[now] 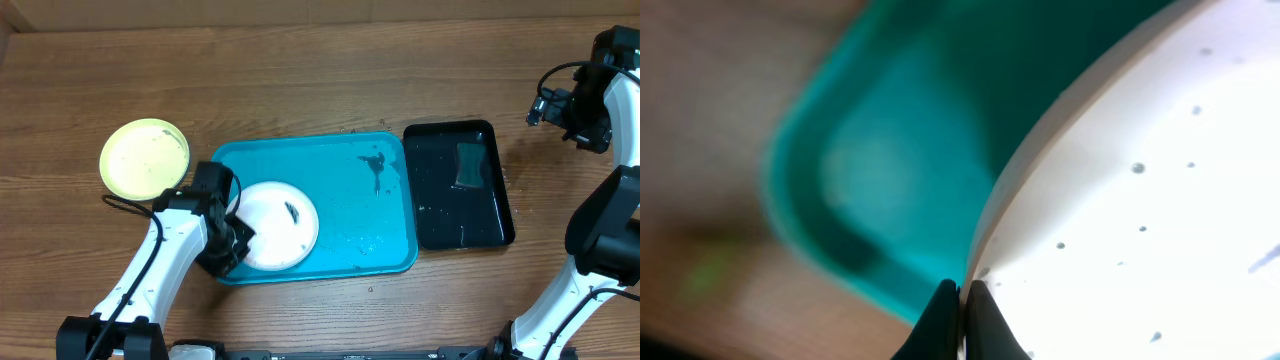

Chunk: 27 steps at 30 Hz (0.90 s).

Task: Clean dirty plates on tray and stack at the side
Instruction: 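Grasp the white speckled plate rim with left gripper, then drag the white speckled plate to tray center with left gripper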

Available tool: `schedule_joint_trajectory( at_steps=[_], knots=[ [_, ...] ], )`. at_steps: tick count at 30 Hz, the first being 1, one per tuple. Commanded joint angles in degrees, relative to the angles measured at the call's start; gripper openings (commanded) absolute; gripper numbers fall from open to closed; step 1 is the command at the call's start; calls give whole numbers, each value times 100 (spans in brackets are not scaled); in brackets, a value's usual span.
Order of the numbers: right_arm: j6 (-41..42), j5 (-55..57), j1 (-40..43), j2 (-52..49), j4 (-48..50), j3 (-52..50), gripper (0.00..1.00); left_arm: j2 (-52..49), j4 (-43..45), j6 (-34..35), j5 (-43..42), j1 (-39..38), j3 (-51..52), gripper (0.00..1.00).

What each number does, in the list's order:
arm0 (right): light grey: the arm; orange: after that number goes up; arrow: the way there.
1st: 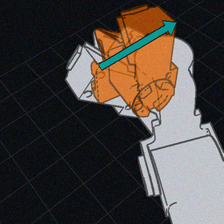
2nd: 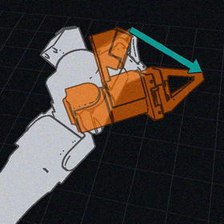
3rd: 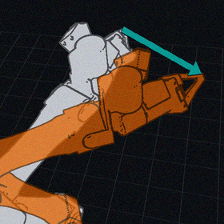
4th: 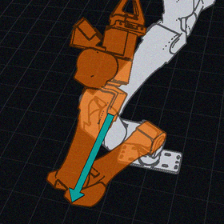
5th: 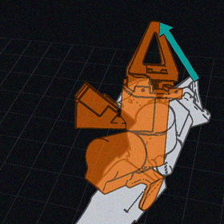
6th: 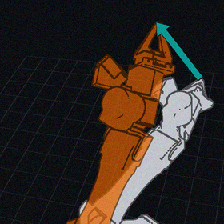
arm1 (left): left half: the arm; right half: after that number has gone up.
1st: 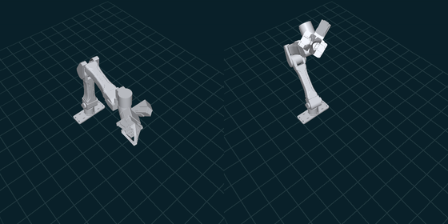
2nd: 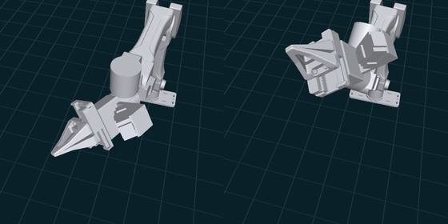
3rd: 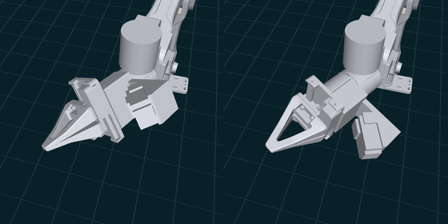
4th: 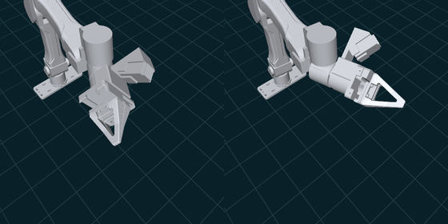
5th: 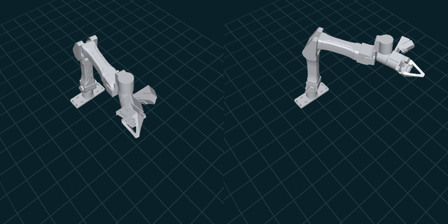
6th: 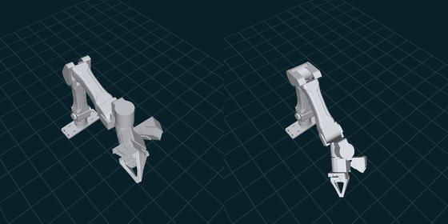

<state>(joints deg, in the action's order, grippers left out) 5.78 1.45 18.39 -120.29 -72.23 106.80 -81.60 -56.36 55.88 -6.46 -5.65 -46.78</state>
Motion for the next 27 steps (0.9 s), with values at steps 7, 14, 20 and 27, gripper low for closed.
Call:
schedule_joint_trajectory(
  at_steps=[7, 14, 20, 27],
  knots=[
    [26, -24, 11, 122, 15, 4, 100, -66, 1019, -153, -208, -308, -116, 4],
    [26, -26, 11, 122, 15, 4, 100, -348, 1729, -195, 153, -953, -116, 6],
    [26, -24, 11, 122, 15, 4, 100, -916, 2337, -518, 190, -1403, -118, 10],
    [26, -24, 11, 122, 15, 4, 100, -990, 2015, -1899, 116, -1421, -625, 35]
  ],
)
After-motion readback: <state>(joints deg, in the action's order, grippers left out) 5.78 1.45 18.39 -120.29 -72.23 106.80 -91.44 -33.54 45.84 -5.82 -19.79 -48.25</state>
